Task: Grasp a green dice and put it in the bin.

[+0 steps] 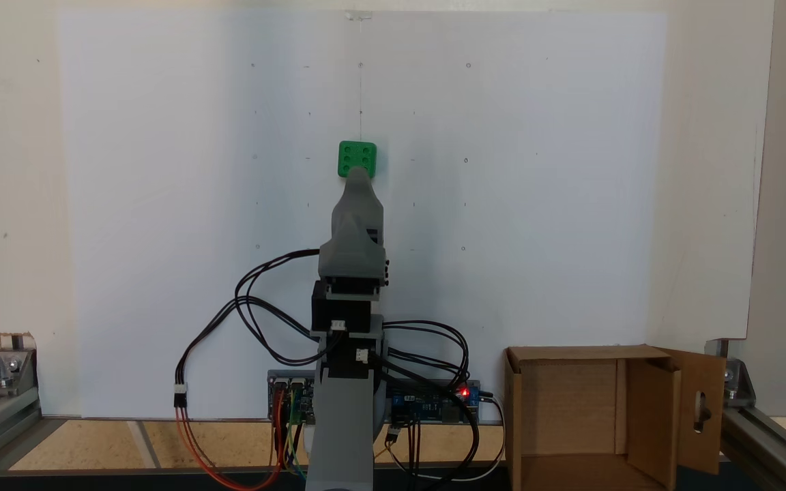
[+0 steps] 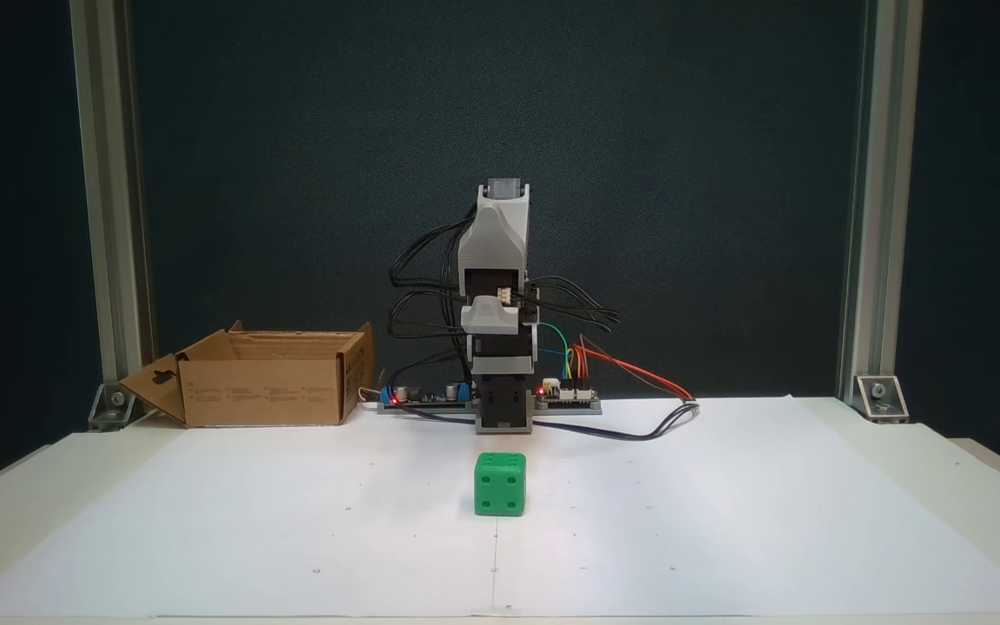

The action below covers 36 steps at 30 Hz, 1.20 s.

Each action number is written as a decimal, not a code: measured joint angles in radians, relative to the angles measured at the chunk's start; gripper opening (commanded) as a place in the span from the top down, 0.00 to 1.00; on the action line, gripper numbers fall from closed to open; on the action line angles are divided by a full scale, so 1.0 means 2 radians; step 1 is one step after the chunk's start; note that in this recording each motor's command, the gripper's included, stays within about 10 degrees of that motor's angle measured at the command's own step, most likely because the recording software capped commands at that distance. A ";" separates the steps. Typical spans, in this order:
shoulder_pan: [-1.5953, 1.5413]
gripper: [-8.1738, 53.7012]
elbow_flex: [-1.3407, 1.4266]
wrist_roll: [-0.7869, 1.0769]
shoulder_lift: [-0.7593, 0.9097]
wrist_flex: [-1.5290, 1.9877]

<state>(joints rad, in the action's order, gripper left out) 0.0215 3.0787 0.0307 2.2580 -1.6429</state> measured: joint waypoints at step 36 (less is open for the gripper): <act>0.024 0.14 0.000 0.000 -0.001 0.214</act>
<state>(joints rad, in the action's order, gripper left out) 0.0690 3.0787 0.0307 2.2565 -1.2149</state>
